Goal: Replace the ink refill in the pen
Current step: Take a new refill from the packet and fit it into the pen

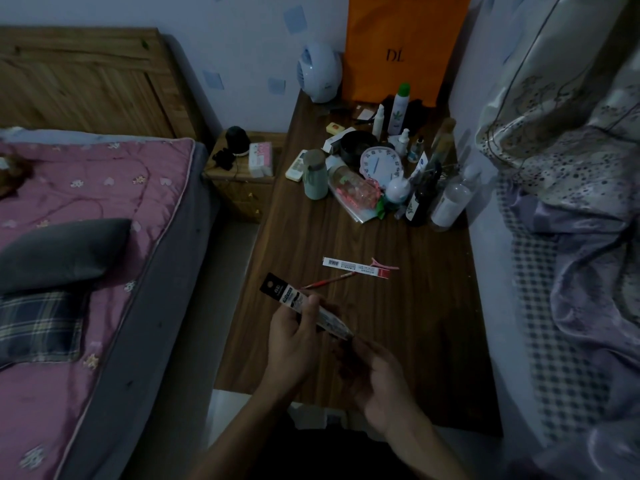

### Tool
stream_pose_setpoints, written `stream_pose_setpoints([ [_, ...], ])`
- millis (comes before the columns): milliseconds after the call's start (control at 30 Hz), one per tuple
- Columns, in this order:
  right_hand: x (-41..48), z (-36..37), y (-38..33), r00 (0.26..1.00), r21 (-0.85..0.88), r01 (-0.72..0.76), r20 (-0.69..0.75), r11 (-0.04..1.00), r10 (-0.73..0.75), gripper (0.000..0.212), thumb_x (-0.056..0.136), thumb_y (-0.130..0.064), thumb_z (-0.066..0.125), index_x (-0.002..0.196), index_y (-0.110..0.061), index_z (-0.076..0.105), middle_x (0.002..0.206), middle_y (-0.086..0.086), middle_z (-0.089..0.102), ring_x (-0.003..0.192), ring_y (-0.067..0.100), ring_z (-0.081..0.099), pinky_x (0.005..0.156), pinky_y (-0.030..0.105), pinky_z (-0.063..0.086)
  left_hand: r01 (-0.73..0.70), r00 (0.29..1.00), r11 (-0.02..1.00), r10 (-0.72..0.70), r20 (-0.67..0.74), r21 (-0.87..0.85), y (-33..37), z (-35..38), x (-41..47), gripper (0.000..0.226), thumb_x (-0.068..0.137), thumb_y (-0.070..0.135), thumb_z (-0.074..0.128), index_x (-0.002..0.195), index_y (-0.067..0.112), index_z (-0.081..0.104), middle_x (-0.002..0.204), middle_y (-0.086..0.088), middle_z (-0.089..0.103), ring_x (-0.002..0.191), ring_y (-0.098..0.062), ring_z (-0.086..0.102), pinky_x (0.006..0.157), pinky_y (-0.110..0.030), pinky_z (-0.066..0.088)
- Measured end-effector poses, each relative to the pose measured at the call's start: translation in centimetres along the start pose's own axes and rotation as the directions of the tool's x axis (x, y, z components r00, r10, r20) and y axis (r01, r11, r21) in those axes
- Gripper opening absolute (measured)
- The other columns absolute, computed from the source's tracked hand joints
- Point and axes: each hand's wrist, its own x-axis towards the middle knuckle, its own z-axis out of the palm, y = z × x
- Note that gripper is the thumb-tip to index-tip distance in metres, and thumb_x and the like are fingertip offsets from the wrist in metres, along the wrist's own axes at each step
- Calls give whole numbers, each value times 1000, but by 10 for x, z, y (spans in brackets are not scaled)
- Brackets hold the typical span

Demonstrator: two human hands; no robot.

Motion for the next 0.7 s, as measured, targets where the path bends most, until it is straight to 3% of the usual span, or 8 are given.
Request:
stream_pose_setpoints([
  [133, -1, -1, -3, 999, -5, 10, -36, 1000, -10, 39, 79, -17, 67, 115, -1, 70, 98, 20, 75, 79, 27, 70, 64, 37, 52, 7, 999, 1000, -6, 49, -24, 6, 1, -1, 41, 88, 61, 49, 86, 24, 67, 90, -6, 74, 80, -20, 73, 63, -27, 58],
  [233, -1, 1, -5, 999, 38, 22, -47, 999, -21, 46, 76, -17, 67, 118, 0, 67, 105, 22, 70, 83, 29, 66, 66, 37, 49, 14, 998, 999, -12, 59, -47, 6, 5, -1, 37, 92, 50, 50, 88, 16, 66, 88, -8, 74, 78, -22, 73, 62, -26, 57],
  [433, 0, -2, -5, 998, 24, 54, -43, 998, -53, 33, 73, -16, 68, 103, -3, 68, 85, 16, 72, 69, 24, 67, 54, 31, 52, 50, 997, 996, -46, 65, -74, 0, 1, -3, 46, 93, 51, 50, 95, 9, 67, 93, -10, 74, 82, -25, 74, 64, -26, 58],
  [700, 5, -15, -9, 989, -10, 139, -58, 990, -140, 14, 73, -15, 70, 84, -11, 76, 83, 14, 78, 65, 22, 74, 48, 28, 54, 41, 999, 987, -36, 36, -157, 6, 1, -2, 39, 97, 45, 45, 93, 14, 68, 94, -13, 74, 84, -29, 74, 66, -29, 60],
])
